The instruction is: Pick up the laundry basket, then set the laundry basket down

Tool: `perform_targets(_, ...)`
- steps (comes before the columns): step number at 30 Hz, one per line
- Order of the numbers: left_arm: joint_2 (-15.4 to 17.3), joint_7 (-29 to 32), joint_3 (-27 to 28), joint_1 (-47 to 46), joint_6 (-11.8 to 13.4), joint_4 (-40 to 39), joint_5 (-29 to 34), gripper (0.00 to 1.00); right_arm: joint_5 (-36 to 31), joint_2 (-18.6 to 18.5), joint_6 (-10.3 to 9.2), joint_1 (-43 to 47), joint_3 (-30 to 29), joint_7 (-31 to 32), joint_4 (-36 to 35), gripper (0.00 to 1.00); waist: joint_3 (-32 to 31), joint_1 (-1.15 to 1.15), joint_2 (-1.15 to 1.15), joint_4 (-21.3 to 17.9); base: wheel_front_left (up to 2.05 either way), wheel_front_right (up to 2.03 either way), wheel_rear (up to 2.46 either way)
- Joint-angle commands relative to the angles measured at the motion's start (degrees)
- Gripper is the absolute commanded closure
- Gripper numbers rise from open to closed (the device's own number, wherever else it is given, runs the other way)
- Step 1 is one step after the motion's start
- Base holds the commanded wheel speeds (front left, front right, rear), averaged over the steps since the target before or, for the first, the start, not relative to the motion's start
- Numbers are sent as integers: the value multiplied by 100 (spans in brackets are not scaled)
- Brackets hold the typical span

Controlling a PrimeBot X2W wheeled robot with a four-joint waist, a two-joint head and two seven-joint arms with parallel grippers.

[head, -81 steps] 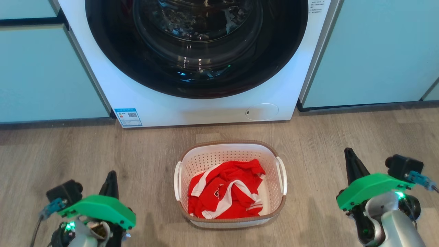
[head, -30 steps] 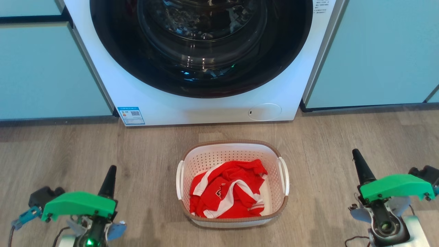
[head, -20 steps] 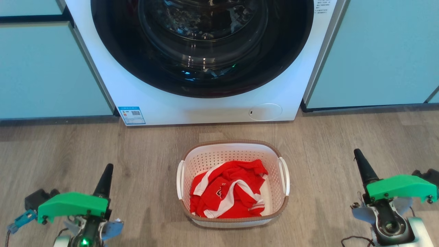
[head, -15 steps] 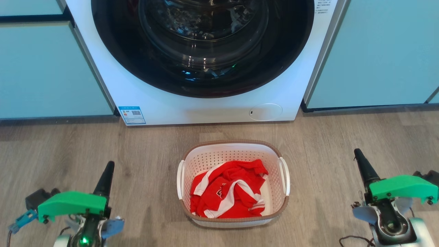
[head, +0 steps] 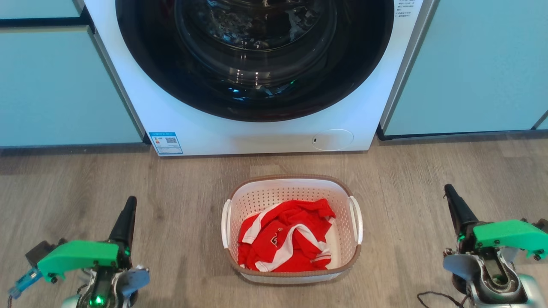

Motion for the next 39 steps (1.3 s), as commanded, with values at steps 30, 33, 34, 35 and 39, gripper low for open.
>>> perform_targets(30,-131,227,538,-368,-317,-128,-707,100,979,-59,-13,-70,6,151,-239,100,3,0,0,22,0,0,0)
perform_targets(33,-132,228,539,-368,-317,-128,-706,100,979,-59,-13,-70,6,151,-239,100,3,0,0,22,0,0,0)
perform_targets(34,-132,228,540,-368,-317,-128,-705,100,979,-59,-13,-70,6,151,-239,100,3,0,0,22,0,0,0)
perform_targets(35,-133,229,540,-368,-317,-128,-705,100,979,-59,-13,-70,6,151,-239,100,3,0,0,22,0,0,0)
perform_targets(39,-134,230,542,-368,-317,-128,-703,100,979,-59,-13,-70,6,151,-239,100,3,0,0,22,0,0,0)
